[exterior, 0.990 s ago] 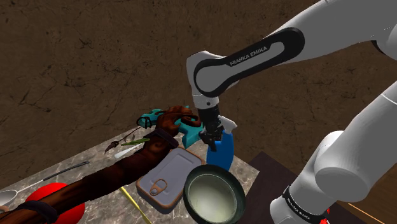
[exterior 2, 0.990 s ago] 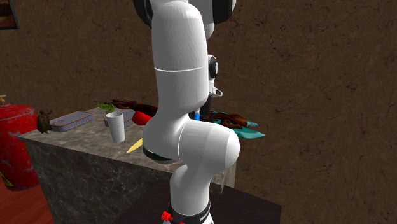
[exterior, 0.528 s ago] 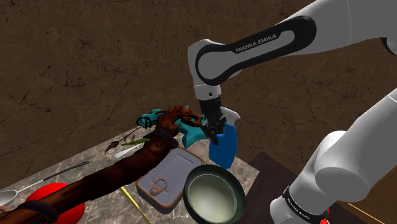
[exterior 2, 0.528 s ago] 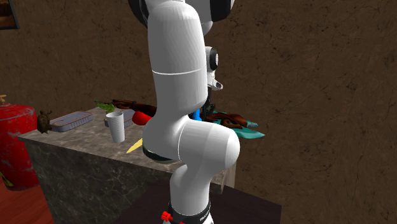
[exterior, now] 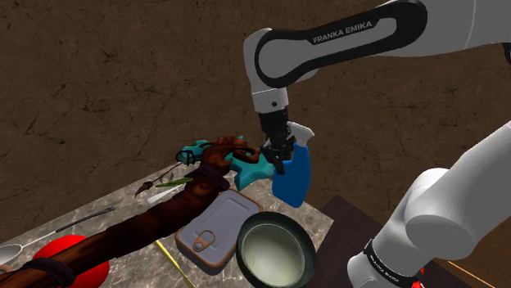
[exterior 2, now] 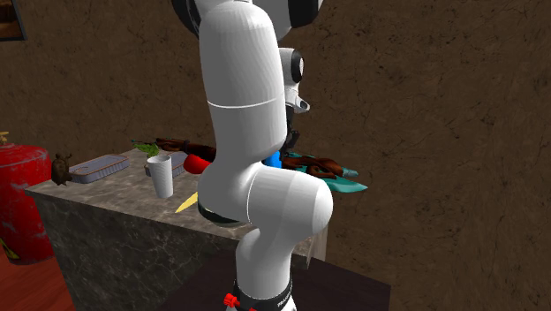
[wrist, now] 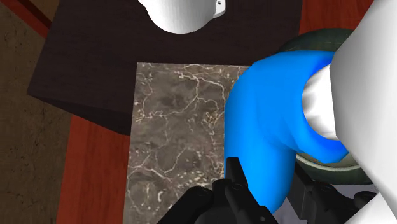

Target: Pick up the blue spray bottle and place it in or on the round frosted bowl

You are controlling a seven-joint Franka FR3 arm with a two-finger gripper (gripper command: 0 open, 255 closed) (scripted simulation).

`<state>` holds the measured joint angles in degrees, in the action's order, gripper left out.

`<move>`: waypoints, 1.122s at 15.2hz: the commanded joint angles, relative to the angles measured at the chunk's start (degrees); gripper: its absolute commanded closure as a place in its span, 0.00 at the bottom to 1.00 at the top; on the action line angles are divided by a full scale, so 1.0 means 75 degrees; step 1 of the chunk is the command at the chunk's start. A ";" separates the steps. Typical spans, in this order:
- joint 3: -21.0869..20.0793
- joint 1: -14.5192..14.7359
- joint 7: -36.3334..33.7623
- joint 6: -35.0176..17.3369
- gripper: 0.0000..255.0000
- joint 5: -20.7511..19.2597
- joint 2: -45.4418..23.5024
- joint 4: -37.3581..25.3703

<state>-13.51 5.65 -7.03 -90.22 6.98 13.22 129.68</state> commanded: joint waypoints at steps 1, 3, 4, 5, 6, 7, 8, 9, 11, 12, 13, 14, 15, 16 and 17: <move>0.0016 -0.0005 0.0003 0.0196 1.00 -0.0001 0.0064 -0.0128; 0.0029 -0.0008 -0.0002 0.0406 1.00 0.0000 0.0120 -0.0283; 0.0035 -0.0010 -0.0004 0.0510 1.00 0.0000 0.0145 -0.0363; 0.0042 -0.0011 -0.0008 0.0615 1.00 0.0001 0.0169 -0.0444; 0.0048 -0.0013 -0.0011 0.0719 1.00 0.0001 0.0190 -0.0527; 0.0054 -0.0014 -0.0014 0.0823 1.00 0.0001 0.0210 -0.0611; 0.0060 -0.0016 -0.0018 0.0927 1.00 0.0000 0.0229 -0.0697; 0.0066 -0.0018 -0.0022 0.1030 1.00 0.0000 0.0245 -0.0784; 0.0078 -0.0021 -0.0031 0.1237 1.00 -0.0001 0.0273 -0.0963; 0.0084 -0.0023 -0.0036 0.1340 1.00 -0.0002 0.0284 -0.1055; 0.0086 -0.0023 -0.0037 0.1375 1.00 -0.0002 0.0289 -0.1085; -0.0020 0.0061 -0.0199 0.1350 1.00 0.0121 0.0362 -0.1005; -0.0128 0.0146 -0.0363 0.1324 1.00 0.0244 0.0430 -0.0931; -0.0237 0.0231 -0.0527 0.1296 1.00 0.0369 0.0490 -0.0866; -0.0349 0.0316 -0.0694 0.1267 1.00 0.0494 0.0542 -0.0809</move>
<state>-15.23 7.31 -10.84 -80.51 9.59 16.62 122.94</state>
